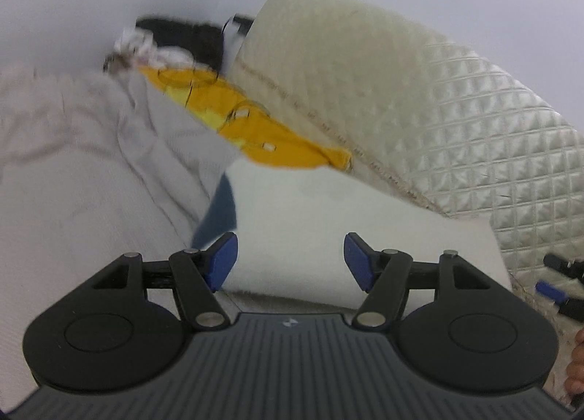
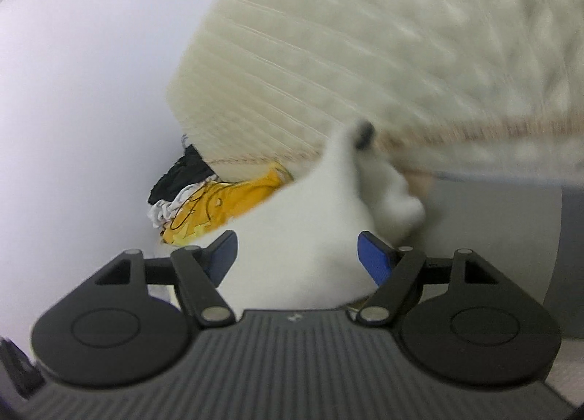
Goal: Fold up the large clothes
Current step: 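Lower the bundle onto the bed and open both grippers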
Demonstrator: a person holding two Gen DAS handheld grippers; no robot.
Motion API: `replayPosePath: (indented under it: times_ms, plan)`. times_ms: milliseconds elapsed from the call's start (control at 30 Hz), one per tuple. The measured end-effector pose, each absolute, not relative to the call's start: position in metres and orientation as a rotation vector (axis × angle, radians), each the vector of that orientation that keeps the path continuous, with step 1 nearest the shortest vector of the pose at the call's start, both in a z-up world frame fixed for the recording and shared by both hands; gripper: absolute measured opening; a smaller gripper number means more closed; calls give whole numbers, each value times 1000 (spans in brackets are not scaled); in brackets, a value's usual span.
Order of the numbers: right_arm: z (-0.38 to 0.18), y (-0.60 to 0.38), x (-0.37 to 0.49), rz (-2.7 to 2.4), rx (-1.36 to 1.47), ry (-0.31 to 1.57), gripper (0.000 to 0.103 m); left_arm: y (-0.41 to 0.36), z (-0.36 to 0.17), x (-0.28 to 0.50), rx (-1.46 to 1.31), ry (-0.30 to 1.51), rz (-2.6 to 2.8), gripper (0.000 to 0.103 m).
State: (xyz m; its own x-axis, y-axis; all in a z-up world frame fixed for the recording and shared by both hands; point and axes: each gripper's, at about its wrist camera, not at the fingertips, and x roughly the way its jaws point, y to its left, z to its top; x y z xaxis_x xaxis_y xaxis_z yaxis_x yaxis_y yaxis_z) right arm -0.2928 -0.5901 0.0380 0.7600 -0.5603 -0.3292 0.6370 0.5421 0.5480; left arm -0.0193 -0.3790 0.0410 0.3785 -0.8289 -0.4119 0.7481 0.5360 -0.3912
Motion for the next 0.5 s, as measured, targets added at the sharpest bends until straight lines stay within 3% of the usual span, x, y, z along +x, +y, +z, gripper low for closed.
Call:
replayPosePath:
  times_ms: [300, 500]
  plan:
    - [89, -518, -289, -669, 440, 134, 76, -342, 88, -76, -78, 533, -1043, 70]
    - [86, -484, -277, -654, 362, 188, 76, -324, 91, -108, -24, 497, -1051, 70]
